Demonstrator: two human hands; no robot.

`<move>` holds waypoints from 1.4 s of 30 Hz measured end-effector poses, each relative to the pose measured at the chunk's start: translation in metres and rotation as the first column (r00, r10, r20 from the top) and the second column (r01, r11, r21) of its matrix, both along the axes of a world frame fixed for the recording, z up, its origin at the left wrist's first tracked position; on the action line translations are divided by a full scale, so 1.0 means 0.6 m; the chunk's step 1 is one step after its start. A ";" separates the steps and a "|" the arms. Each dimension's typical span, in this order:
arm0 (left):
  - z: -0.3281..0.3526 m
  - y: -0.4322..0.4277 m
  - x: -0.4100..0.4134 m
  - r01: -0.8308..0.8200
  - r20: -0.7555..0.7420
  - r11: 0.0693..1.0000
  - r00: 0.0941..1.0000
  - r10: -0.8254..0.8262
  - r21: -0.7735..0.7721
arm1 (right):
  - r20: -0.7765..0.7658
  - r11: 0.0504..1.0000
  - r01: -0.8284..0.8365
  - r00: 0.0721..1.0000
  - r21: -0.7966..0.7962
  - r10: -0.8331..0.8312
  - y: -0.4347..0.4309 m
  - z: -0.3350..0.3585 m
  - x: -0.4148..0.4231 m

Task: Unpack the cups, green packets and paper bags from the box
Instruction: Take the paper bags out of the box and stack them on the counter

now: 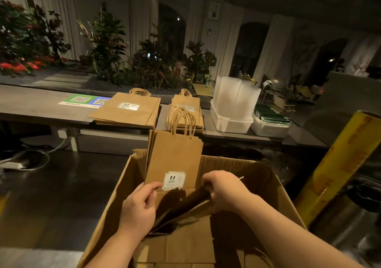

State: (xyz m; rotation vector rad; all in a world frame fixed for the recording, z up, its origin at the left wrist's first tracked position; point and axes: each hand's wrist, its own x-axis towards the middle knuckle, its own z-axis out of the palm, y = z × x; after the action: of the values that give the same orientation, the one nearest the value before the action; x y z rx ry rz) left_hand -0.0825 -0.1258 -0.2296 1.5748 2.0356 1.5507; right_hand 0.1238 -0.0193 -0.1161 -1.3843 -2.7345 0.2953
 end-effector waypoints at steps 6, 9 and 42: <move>0.008 0.002 0.020 0.098 0.093 0.992 0.992 -0.091 -0.078 | 0.126 0.994 -0.065 0.991 0.093 0.053 0.017 0.043 -0.064; 0.013 -0.002 0.019 0.115 0.046 0.988 0.993 -0.111 -0.099 | 0.150 0.990 -0.074 0.987 0.122 0.055 0.024 0.065 -0.078; -0.011 0.012 -0.007 -0.104 -0.144 0.992 0.983 0.114 0.073 | 0.412 0.851 -0.250 0.789 -0.463 0.456 0.024 -0.310 -0.010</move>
State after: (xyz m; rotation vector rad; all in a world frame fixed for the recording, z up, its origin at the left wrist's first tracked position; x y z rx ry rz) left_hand -0.0870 -0.1185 -0.2361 1.6741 2.2049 1.5971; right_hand 0.1175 -0.0051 -0.3021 -1.1036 -3.5594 0.5964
